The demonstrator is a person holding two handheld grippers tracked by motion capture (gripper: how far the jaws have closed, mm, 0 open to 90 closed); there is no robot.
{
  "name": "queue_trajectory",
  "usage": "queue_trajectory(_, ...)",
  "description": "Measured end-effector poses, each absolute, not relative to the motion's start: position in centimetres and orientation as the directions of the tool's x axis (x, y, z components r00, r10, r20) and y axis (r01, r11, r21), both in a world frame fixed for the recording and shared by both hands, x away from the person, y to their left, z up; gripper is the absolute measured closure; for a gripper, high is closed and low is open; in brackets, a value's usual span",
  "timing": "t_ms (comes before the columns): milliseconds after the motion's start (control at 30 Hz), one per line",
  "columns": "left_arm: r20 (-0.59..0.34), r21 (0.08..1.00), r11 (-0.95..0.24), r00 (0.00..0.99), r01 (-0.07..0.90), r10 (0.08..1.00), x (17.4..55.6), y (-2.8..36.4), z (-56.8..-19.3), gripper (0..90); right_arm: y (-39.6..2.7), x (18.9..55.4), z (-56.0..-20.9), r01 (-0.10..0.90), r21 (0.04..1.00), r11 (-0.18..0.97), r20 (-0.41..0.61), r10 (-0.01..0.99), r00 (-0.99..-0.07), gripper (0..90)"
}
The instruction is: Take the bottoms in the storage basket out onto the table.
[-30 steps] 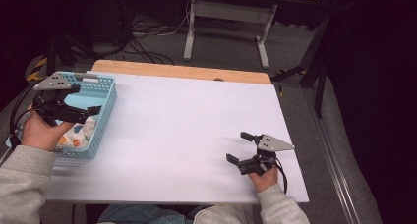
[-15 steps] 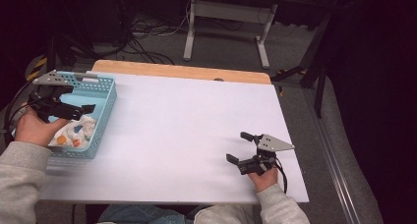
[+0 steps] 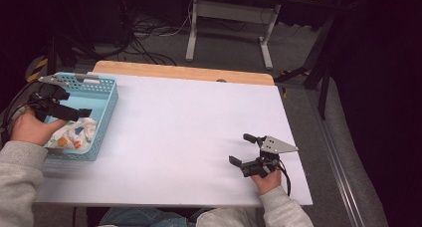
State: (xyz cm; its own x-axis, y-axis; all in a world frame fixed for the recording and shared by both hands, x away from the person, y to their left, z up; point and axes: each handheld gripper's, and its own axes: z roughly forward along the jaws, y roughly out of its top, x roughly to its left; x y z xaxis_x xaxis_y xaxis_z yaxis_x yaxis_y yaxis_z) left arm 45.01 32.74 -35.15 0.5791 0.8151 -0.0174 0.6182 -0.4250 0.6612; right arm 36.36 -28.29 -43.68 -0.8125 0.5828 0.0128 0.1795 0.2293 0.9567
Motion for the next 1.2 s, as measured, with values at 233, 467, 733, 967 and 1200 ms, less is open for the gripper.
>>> queue_trajectory(233,-0.029,0.641,-0.426,0.574,0.639,0.818,45.4,33.1,-35.6,2.4,-28.3,36.4,-43.7,0.179,0.957,0.230,0.012,0.582,-0.813,0.9)
queue_trajectory(467,-0.050,0.581,-0.447,0.578,0.680,0.815,46.0,33.2,-36.5,2.9,-28.3,36.4,-43.7,0.179,0.957,0.230,0.013,0.581,-0.814,0.9)
queue_trajectory(733,-0.059,0.520,-0.466,0.574,0.716,0.817,46.7,33.4,-37.4,2.7,-28.3,36.4,-43.7,0.178,0.957,0.230,0.012,0.581,-0.814,0.9)
queue_trajectory(967,-0.068,0.464,-0.484,0.574,0.742,0.816,47.4,33.4,-38.5,2.7,-28.3,36.4,-43.7,0.178,0.957,0.229,0.013,0.580,-0.815,0.9)
queue_trajectory(1200,-0.067,0.378,-0.518,0.581,0.767,0.811,48.1,32.9,-39.5,2.7,-28.3,36.4,-43.7,0.178,0.957,0.228,0.013,0.581,-0.814,0.9)
